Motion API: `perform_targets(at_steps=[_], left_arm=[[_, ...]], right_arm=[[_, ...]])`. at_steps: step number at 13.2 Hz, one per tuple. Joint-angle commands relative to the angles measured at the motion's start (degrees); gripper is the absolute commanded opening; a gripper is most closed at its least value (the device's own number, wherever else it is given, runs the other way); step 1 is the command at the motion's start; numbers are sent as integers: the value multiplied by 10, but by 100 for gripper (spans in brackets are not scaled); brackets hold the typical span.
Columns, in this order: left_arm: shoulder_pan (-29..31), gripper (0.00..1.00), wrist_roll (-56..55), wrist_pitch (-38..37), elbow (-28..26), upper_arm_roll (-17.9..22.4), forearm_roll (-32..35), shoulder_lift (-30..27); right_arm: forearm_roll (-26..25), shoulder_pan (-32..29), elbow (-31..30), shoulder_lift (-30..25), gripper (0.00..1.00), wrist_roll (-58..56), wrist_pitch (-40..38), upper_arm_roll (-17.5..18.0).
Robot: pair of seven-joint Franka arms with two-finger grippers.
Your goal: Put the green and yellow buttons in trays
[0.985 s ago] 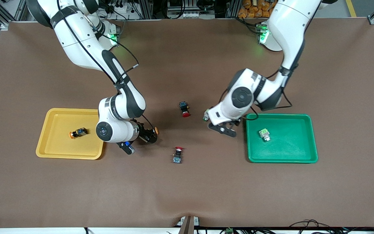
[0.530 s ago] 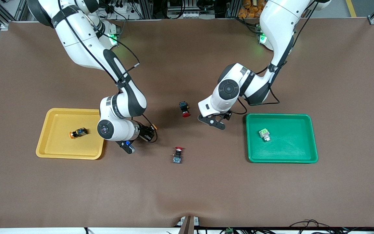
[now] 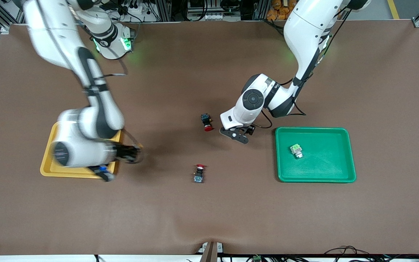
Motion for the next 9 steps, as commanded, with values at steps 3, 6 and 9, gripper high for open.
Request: perform_targets(at_steps=[3, 6, 9], left_arm=[[-6, 32, -11, 23, 1, 2, 13, 7], [-13, 0, -31, 18, 4, 2, 13, 0], [5, 0, -33, -4, 5, 7, 13, -25]], right_arm=[[-16, -19, 28, -5, 17, -203, -84, -92], [-16, -42, 28, -1, 21, -352, -106, -148], [-16, -85, 28, 2, 25, -404, -106, -147]])
